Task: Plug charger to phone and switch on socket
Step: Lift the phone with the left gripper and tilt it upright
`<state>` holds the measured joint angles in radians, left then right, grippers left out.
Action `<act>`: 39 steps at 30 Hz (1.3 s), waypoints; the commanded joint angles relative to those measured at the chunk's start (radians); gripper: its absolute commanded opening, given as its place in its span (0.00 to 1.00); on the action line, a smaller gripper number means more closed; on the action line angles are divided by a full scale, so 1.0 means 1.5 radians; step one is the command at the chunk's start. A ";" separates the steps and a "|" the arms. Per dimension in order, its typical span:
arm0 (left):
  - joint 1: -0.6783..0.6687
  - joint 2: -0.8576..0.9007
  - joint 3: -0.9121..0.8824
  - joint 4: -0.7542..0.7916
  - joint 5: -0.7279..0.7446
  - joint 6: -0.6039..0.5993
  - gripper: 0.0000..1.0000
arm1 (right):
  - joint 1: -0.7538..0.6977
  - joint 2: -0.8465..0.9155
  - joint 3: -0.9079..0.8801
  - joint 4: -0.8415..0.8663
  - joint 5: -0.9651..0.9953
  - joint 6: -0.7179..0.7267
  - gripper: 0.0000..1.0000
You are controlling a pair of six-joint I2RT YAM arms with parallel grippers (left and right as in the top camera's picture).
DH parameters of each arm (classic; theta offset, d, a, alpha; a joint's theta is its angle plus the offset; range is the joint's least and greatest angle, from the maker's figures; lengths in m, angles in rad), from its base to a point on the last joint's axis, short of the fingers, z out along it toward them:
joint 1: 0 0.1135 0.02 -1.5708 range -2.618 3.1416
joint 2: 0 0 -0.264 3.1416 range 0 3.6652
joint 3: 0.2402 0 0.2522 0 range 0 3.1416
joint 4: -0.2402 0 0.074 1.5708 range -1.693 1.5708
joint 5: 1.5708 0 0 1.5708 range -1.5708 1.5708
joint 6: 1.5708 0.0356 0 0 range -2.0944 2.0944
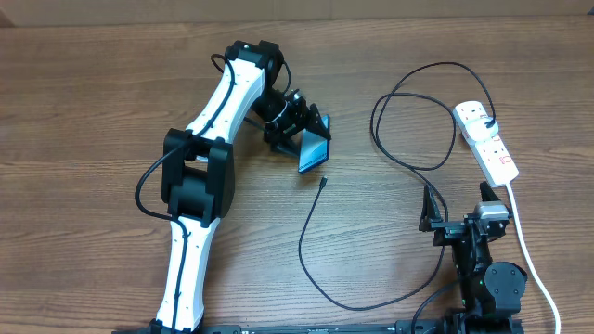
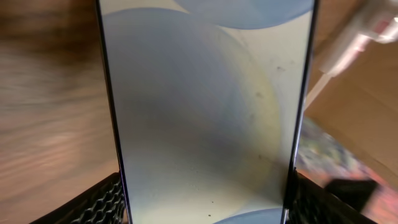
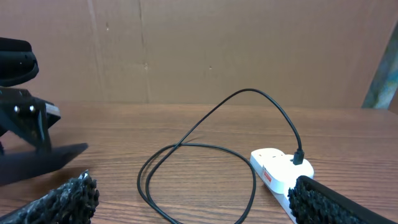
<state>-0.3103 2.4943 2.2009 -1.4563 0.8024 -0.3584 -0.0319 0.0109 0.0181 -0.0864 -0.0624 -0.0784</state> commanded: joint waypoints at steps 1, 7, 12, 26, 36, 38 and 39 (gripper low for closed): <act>0.015 0.002 0.020 -0.003 0.158 0.029 0.74 | 0.002 -0.005 -0.007 0.004 0.006 0.002 1.00; 0.030 0.002 0.019 -0.001 0.212 0.033 0.74 | 0.002 -0.005 -0.007 0.004 0.006 0.002 1.00; 0.033 0.003 0.019 -0.001 0.212 0.044 0.74 | 0.002 -0.005 -0.007 0.004 0.006 0.002 1.00; 0.023 0.003 0.019 -0.006 -0.004 0.058 0.76 | 0.002 -0.005 -0.007 0.004 0.006 0.002 1.00; -0.049 0.002 0.031 0.020 -0.205 0.056 0.98 | 0.002 -0.005 -0.007 0.004 0.006 0.002 1.00; -0.062 0.002 0.057 0.018 -0.250 0.054 1.00 | 0.002 -0.005 -0.007 0.004 0.006 0.002 1.00; -0.069 0.002 0.073 0.014 -0.283 0.046 1.00 | 0.002 -0.005 -0.007 0.004 0.006 0.002 1.00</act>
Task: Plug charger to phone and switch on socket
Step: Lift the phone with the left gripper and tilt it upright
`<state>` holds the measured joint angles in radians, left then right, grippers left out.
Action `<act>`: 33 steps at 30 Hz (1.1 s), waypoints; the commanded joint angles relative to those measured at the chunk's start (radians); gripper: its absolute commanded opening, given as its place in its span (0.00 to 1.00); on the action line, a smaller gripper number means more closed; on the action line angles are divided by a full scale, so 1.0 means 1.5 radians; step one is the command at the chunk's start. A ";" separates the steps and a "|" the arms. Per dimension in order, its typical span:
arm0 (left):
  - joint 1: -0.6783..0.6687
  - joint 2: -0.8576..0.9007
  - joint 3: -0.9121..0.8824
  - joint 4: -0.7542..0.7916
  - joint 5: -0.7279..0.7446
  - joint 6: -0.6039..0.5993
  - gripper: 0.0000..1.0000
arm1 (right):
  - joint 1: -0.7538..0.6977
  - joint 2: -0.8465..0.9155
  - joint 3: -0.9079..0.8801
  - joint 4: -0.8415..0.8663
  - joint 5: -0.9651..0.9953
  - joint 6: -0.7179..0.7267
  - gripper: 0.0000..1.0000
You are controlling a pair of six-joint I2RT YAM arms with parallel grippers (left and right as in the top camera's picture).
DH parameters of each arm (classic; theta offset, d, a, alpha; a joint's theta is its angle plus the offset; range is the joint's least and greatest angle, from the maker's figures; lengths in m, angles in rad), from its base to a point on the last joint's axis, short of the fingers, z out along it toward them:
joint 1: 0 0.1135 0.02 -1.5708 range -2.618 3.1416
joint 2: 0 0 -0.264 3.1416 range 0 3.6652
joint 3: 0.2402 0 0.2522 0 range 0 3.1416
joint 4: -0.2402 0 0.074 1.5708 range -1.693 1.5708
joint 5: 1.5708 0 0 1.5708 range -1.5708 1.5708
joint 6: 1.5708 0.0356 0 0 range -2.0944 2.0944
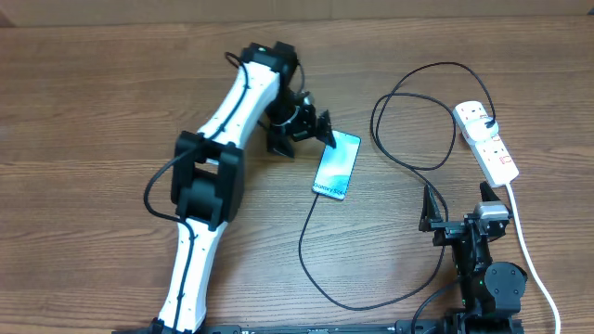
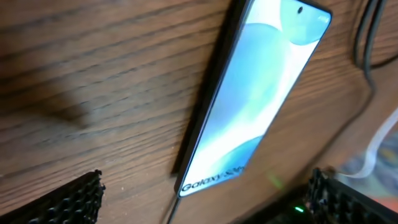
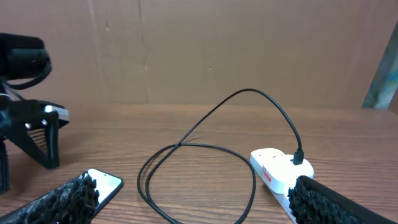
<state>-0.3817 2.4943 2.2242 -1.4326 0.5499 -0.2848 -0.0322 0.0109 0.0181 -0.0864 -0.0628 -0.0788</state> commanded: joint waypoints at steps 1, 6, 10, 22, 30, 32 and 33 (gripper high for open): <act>-0.029 0.002 0.075 -0.005 -0.144 -0.010 1.00 | 0.002 -0.005 -0.007 0.004 0.006 0.002 1.00; -0.091 0.002 0.152 -0.009 -0.293 -0.013 1.00 | 0.002 -0.005 -0.007 0.004 0.006 0.002 1.00; -0.152 0.003 0.143 -0.005 -0.412 -0.036 1.00 | 0.002 -0.005 -0.007 0.004 0.006 0.002 1.00; -0.215 0.003 0.069 0.039 -0.471 -0.122 1.00 | 0.002 -0.005 -0.007 0.004 0.006 0.002 1.00; -0.220 0.003 0.050 0.089 -0.433 -0.112 1.00 | 0.002 -0.005 -0.007 0.004 0.006 0.002 1.00; -0.226 0.003 0.049 0.087 -0.434 -0.112 1.00 | 0.002 -0.005 -0.007 0.004 0.006 0.002 1.00; -0.227 0.003 0.049 0.085 -0.439 -0.112 1.00 | 0.002 -0.005 -0.007 0.004 0.006 0.002 1.00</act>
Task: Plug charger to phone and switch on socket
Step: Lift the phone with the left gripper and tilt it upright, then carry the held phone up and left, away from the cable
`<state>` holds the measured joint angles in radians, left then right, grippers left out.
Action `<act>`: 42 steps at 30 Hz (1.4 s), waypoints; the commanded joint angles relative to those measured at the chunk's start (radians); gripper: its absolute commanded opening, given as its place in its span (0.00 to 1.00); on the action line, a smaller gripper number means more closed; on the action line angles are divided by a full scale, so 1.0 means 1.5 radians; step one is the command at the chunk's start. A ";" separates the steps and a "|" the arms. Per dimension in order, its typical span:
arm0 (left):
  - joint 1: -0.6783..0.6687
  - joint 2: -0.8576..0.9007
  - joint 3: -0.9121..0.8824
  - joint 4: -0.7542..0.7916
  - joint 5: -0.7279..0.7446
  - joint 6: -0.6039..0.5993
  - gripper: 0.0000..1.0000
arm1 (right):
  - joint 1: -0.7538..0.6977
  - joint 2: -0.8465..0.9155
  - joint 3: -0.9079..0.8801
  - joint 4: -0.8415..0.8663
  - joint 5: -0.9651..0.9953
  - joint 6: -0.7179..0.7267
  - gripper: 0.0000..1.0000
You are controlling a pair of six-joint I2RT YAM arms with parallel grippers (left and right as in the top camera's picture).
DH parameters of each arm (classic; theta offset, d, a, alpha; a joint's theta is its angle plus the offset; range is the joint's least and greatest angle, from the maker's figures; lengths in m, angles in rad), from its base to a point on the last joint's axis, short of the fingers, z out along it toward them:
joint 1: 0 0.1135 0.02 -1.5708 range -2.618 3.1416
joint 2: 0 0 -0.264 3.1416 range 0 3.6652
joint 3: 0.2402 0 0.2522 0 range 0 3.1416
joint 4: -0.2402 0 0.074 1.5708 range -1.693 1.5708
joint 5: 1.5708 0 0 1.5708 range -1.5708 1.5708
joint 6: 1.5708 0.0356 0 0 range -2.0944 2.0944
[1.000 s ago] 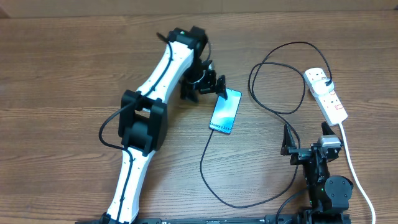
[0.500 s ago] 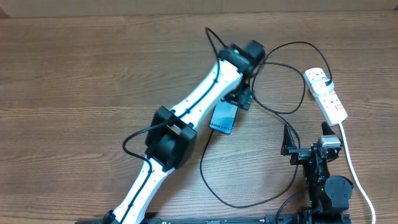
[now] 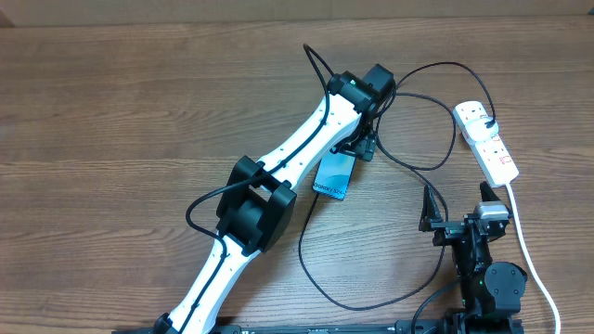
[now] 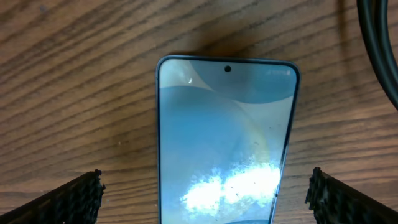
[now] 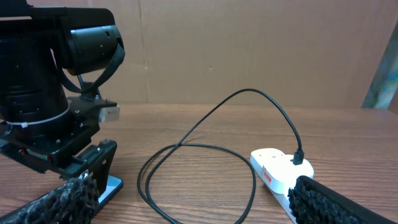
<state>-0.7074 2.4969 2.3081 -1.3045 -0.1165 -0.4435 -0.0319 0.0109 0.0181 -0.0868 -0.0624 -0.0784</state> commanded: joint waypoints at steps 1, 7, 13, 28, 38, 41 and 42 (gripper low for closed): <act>-0.012 0.001 -0.008 -0.003 0.001 -0.006 1.00 | 0.002 -0.005 -0.007 0.004 0.006 0.002 1.00; -0.013 0.001 -0.034 -0.003 -0.005 -0.006 1.00 | 0.002 -0.005 -0.007 0.004 0.006 0.002 1.00; -0.022 0.001 -0.089 0.033 0.013 -0.004 1.00 | 0.002 -0.005 -0.007 0.004 0.006 0.002 1.00; -0.024 0.001 -0.102 0.041 0.021 -0.004 0.81 | 0.002 -0.005 -0.007 0.004 0.006 0.002 1.00; -0.022 0.001 -0.102 0.040 0.021 -0.003 0.95 | 0.002 -0.005 -0.007 0.004 0.006 0.002 1.00; -0.020 0.001 -0.102 0.040 0.021 0.014 1.00 | 0.002 -0.005 -0.007 0.004 0.006 0.002 1.00; -0.018 0.001 -0.102 0.039 0.021 0.014 1.00 | 0.002 -0.005 -0.007 0.004 0.006 0.002 1.00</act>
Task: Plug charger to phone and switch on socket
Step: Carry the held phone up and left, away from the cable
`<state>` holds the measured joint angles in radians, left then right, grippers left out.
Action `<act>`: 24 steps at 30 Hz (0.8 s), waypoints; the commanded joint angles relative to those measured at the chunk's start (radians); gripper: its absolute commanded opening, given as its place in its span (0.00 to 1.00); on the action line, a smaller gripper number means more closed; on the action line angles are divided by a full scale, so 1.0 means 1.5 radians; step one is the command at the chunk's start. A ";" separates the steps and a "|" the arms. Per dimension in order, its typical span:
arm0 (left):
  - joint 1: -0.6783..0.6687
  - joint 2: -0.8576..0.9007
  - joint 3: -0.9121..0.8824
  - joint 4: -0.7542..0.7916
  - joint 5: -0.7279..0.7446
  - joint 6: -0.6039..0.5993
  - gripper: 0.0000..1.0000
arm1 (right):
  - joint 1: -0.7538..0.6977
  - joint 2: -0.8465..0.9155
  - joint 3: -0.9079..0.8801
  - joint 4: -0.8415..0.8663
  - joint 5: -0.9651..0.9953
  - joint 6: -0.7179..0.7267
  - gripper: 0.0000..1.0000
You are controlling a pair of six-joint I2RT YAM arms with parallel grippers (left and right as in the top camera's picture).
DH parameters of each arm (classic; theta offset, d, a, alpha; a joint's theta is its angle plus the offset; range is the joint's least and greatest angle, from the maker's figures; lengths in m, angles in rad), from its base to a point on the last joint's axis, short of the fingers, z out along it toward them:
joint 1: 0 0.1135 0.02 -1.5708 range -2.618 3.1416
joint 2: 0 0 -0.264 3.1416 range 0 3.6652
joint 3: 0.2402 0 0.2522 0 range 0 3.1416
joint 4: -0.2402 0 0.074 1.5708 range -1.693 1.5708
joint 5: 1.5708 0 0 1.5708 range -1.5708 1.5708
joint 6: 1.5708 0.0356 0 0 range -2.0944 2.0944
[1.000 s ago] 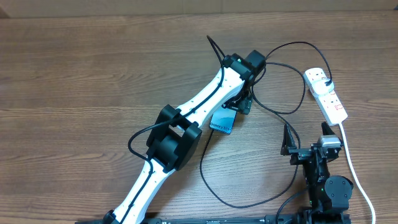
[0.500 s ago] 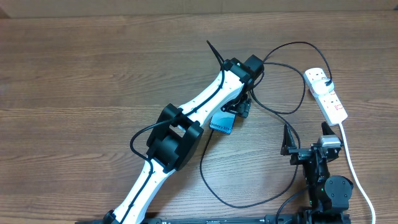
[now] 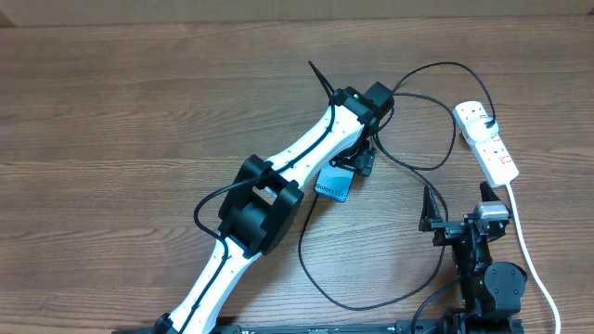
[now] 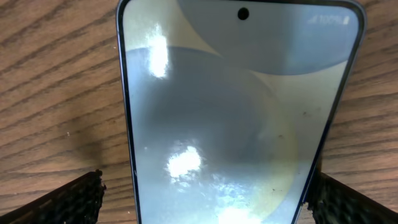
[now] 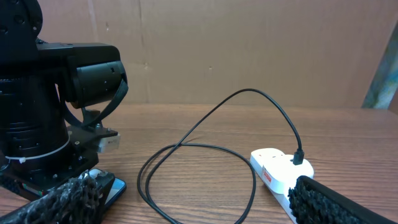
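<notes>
The phone (image 3: 332, 184) lies flat and screen up on the table, and it fills the left wrist view (image 4: 236, 124). My left gripper (image 3: 357, 163) stands open low over the phone's far half, with a finger (image 4: 74, 200) at each long edge. The black charger cable (image 3: 302, 243) runs up to the phone's near end; its tip is too small to make out. The cable's other end is plugged into the white socket strip (image 3: 484, 139), which the right wrist view also shows (image 5: 280, 171). My right gripper (image 3: 457, 206) is open and empty near the front edge.
The cable loops wide between the phone and the strip (image 5: 186, 148), passing just right of my left wrist. The strip's white lead (image 3: 529, 250) runs down the table's right side past my right arm. A brown cardboard wall (image 5: 249, 43) closes off the back.
My left gripper has come down closer onto the phone and stays open; the screen now fills its view. The phone, the cable and my right arm have not moved.
My left gripper first held the phone tilted off the table, left of the cable's free end. Then the phone lay flat by that end, with the gripper open beside it. After that the arm stood open at the phone's far end, and it now straddles the phone.
</notes>
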<state>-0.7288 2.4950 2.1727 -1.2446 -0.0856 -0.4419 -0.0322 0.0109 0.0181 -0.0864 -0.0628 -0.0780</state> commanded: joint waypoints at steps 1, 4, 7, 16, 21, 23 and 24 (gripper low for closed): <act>-0.003 0.002 -0.012 -0.003 0.002 0.013 1.00 | 0.002 -0.005 -0.007 0.004 0.006 0.001 1.00; 0.000 0.002 -0.020 -0.002 0.017 0.013 1.00 | 0.002 -0.005 -0.007 0.004 0.006 0.001 1.00; 0.001 0.002 -0.035 0.006 0.023 0.013 1.00 | 0.002 -0.005 -0.007 0.004 0.006 0.001 1.00; 0.001 0.002 -0.035 0.006 0.023 0.013 0.75 | 0.002 -0.005 -0.007 0.004 0.006 0.001 1.00; 0.002 0.002 -0.029 0.002 0.022 0.013 0.70 | 0.002 -0.005 -0.007 0.004 0.006 0.001 1.00; 0.003 0.002 -0.018 -0.006 0.020 0.013 0.72 | 0.002 -0.005 -0.007 0.004 0.006 0.001 1.00; 0.004 0.002 -0.010 -0.012 0.020 0.013 0.74 | 0.002 -0.005 -0.007 0.004 0.006 0.001 1.00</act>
<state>-0.7250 2.4866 2.1509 -1.2324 -0.0376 -0.4366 -0.0322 0.0109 0.0181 -0.0864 -0.0624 -0.0780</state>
